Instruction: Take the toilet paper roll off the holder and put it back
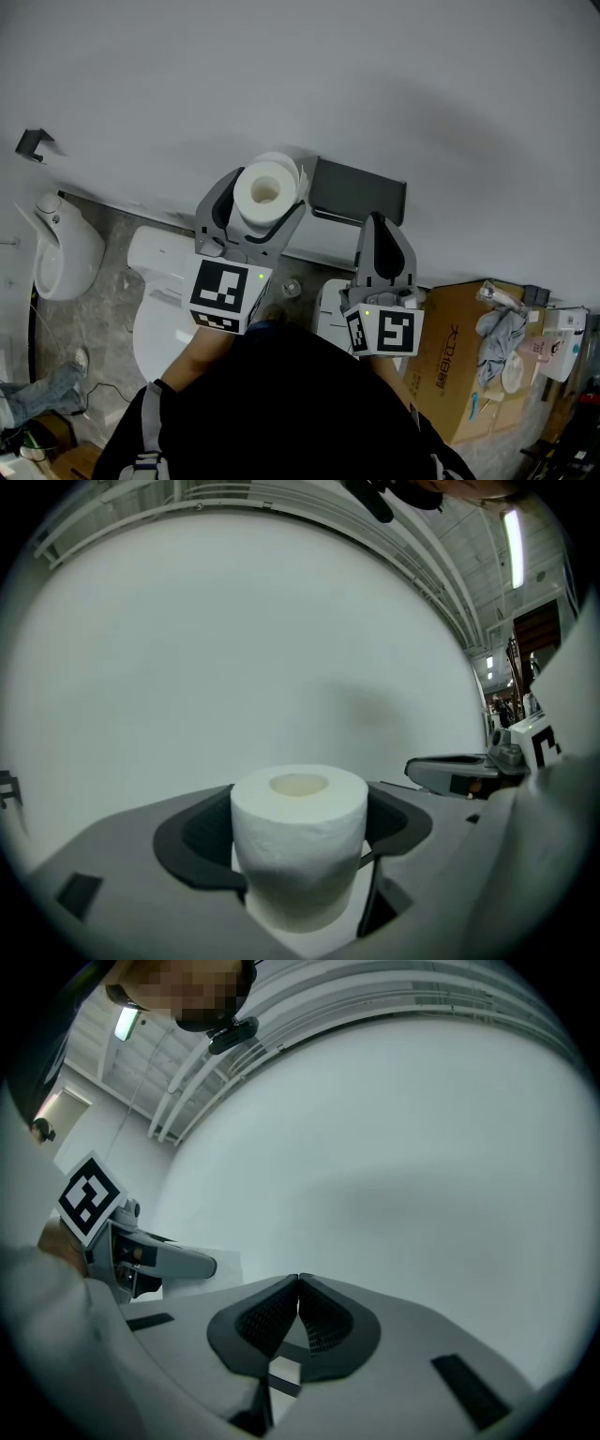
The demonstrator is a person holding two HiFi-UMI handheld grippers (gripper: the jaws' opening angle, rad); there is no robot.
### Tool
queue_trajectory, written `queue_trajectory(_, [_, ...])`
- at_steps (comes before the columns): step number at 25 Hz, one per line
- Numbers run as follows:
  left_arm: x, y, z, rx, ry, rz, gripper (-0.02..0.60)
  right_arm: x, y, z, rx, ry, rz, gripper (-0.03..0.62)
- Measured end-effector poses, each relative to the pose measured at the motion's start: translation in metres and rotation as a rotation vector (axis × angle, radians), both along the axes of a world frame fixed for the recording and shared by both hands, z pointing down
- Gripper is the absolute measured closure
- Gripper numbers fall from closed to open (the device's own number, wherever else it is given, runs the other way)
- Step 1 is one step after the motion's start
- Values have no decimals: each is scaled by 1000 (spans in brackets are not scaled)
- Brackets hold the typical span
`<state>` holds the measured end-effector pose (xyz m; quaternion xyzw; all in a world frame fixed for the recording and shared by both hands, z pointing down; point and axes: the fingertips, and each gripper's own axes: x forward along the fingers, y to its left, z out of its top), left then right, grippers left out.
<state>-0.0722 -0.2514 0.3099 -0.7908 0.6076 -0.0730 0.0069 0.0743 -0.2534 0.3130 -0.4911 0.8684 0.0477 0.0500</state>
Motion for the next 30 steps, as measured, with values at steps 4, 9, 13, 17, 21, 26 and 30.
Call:
queue_trajectory(4, [-2, 1, 5, 0, 10, -7, 190, -1, 0, 4, -8, 5, 0, 571])
queue_trajectory(9, [-4, 2, 11, -15, 15, -11, 190, 0, -1, 5, -13, 7, 4, 571])
queue_trajectory(13, [-6, 2, 12, -18, 13, -13, 190, 0, -3, 6, -13, 7, 5, 571])
queue_trajectory(17, [-7, 2, 11, -14, 13, -15, 190, 0, -3, 7, -14, 7, 4, 571])
queue_trajectory(21, [-7, 1, 11, -15, 15, -17, 190, -1, -4, 7, -14, 7, 2, 571])
queue_trajectory(26, [-7, 1, 8, -10, 18, -15, 190, -1, -5, 6, -16, 7, 2, 571])
queue_trajectory(30, [-6, -1, 6, -4, 19, -13, 190, 0, -7, 8, -19, 7, 1, 571])
